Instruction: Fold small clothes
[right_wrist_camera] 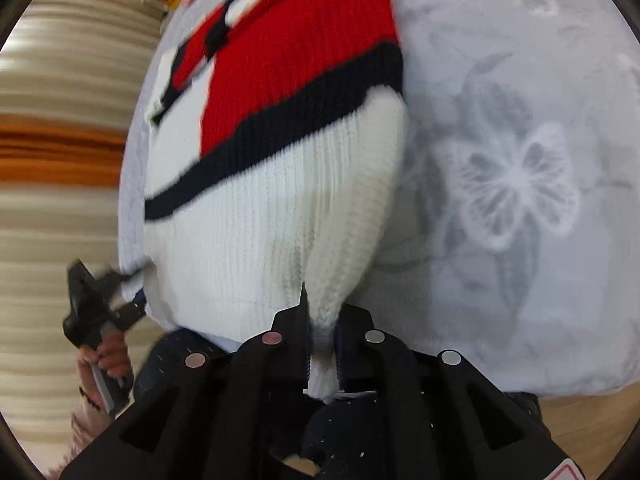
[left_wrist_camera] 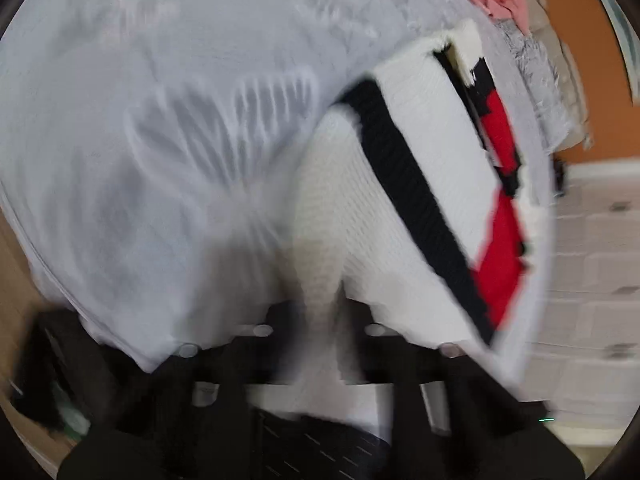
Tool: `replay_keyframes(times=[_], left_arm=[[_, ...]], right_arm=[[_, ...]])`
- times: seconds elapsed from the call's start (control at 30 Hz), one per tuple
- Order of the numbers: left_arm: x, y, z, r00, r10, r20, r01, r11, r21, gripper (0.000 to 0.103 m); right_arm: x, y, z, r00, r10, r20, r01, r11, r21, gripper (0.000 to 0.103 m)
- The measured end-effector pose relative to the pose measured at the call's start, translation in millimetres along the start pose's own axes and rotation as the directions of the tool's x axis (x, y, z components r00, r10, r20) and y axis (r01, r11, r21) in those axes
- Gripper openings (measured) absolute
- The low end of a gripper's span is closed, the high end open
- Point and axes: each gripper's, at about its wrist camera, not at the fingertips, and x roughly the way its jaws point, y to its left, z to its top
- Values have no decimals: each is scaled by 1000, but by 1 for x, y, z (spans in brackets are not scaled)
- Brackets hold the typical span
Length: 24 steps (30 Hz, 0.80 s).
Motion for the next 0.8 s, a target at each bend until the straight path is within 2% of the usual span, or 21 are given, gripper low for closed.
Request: replay_keyframes(times=[0.03,0.13,0.3,0.43,0.53,0.7,0.8], left_arm=[[-9,3,-3,1000,-21,13,21,999,-34,11],[-33,-6,-16,997,-50,51,49,999,11,11],[-66,-12,-51,991,-133,33,132,991,25,11],[-79,-7,-89,991,-131,-4,132,991,40,11],[-89,7,-113,993,-119,-24,121,991,49,11],[-111,23,-147,993,-116,-3,116,988,99,11],[-129,18,-159,990,-141,23,136,981,135,11]], right_arm=[[-14,2,-2,999,5,35,-5,1000,-12,8],[-57,5,-9,993,-2,119,5,999,-32,7],[-106,-8,-31,983,-13,185,18,1000,-25,7],[-127,-24,-59,982,-27,186,27,1000,2,7],[-127,-34,-89,986,-48,158,45,999,22,7],[-135,-45,-131,988,-33,153,24,998,60,7],[-152,-35,-144,984,-13,176,8,1000,27,7]])
